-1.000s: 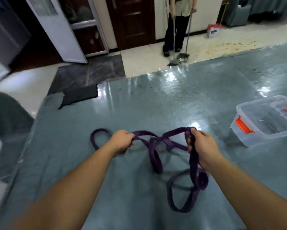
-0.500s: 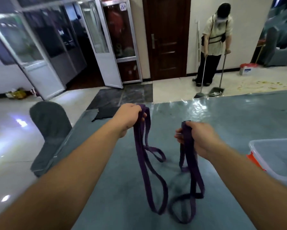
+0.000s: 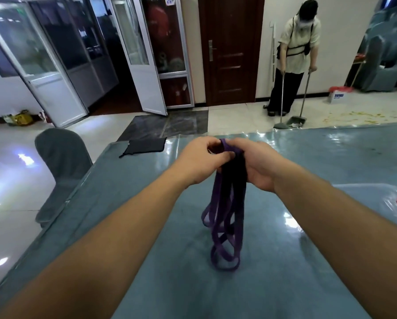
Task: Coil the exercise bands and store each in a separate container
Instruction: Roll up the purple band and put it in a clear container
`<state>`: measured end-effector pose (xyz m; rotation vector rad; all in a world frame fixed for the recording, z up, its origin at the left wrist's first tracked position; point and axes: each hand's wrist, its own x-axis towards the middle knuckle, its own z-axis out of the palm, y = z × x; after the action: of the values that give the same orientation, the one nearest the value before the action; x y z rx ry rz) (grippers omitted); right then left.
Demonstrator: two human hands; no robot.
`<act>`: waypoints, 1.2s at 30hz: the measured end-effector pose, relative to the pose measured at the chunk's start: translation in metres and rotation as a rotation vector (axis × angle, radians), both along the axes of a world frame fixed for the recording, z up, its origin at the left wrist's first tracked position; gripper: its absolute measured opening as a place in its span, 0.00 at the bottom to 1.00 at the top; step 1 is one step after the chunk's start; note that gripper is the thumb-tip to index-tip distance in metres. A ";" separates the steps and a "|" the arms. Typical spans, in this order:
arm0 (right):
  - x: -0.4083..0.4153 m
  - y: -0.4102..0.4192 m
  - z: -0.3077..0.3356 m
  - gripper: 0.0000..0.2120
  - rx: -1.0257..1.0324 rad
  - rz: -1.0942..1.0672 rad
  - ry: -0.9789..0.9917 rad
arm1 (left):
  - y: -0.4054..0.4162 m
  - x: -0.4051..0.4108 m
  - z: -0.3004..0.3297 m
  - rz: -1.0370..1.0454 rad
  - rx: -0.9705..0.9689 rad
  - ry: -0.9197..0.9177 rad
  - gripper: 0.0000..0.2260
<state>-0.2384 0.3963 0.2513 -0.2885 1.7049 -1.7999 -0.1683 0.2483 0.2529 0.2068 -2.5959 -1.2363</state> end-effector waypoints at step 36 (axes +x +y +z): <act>-0.022 0.226 -0.039 0.03 0.756 0.144 0.475 | 0.168 -0.050 -0.194 -0.316 0.264 -0.315 0.11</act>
<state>-0.2602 0.6221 0.2126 -0.5094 2.4771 -0.9142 -0.2180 0.4167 0.0592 0.0417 -2.7978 -1.7906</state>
